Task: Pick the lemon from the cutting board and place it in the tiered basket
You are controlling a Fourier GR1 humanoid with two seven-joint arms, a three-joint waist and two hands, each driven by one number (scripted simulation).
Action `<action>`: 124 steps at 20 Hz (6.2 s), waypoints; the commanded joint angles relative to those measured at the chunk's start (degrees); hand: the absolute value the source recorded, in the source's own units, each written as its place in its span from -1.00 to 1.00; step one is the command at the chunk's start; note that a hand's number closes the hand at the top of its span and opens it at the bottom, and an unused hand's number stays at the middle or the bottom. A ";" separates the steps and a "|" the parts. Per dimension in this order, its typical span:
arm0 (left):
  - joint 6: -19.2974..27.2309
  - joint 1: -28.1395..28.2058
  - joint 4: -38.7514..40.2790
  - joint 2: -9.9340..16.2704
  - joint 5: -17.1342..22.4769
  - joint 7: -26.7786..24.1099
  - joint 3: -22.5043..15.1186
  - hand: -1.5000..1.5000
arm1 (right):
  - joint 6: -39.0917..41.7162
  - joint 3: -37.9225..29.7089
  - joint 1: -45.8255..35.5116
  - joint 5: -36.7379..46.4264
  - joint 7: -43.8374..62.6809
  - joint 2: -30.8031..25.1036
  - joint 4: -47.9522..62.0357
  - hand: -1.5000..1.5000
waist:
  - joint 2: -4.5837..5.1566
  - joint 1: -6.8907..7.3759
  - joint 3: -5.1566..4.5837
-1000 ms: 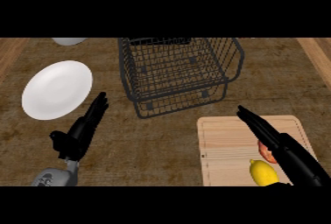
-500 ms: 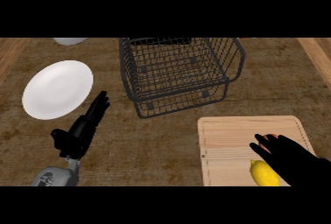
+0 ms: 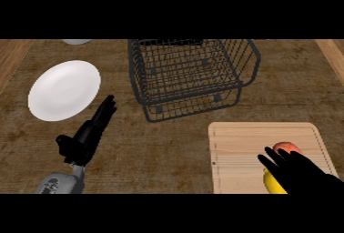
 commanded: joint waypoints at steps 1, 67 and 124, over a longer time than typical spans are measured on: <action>-0.83 0.30 0.41 -0.61 -0.57 -0.69 -0.07 0.00 | -3.05 0.92 1.69 10.14 -0.80 1.06 -2.70 -1.00 | -0.01 -0.11 0.11; -7.37 -2.44 1.16 -5.82 -7.15 1.28 7.73 0.00 | -17.23 -36.04 -29.46 11.94 -65.60 9.98 80.53 1.00 | 0.75 2.49 0.19; -8.31 0.31 -0.82 -8.16 -8.66 0.56 8.26 0.00 | -16.79 -45.52 -84.41 -7.45 -22.78 46.07 113.67 -1.00 | 0.44 1.90 0.05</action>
